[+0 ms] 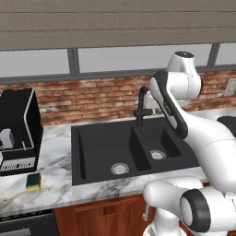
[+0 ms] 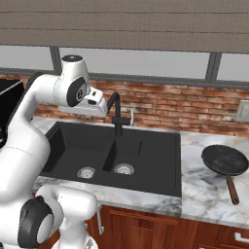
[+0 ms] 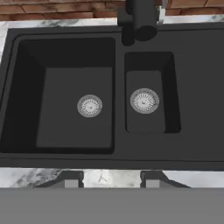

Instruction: Pick the pan and sponge and place them into the sink. Then turn on the water.

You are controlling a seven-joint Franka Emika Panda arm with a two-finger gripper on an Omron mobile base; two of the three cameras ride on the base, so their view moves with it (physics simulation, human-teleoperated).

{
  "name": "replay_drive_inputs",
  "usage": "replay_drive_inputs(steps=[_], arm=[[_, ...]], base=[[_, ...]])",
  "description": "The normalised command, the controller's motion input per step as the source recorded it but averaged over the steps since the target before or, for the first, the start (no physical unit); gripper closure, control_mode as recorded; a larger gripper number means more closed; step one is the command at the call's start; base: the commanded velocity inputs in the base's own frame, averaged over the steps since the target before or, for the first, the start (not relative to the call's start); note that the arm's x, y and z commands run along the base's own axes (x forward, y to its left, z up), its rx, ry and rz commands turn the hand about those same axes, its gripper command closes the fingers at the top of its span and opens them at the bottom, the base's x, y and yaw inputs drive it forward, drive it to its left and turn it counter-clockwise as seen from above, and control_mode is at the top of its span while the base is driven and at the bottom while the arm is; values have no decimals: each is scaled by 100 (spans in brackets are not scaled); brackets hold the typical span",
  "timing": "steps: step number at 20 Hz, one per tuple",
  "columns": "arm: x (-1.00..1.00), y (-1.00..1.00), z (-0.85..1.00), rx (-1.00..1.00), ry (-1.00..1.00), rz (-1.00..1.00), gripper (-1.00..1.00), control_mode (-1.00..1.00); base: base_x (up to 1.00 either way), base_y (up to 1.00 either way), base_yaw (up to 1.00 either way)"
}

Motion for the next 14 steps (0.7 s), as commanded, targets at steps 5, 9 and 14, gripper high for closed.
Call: replay_drive_inputs(steps=[5, 9, 14], arm=[[-34, -22, -2, -2, 0, 3, -100, -100], [-94, -90, 0, -1, 0, 4, -100, -100], [-76, -95, -6, -10, 0, 0, -100, -100]], base=[[0, 0, 0], [0, 0, 0], [0, 0, 0]])
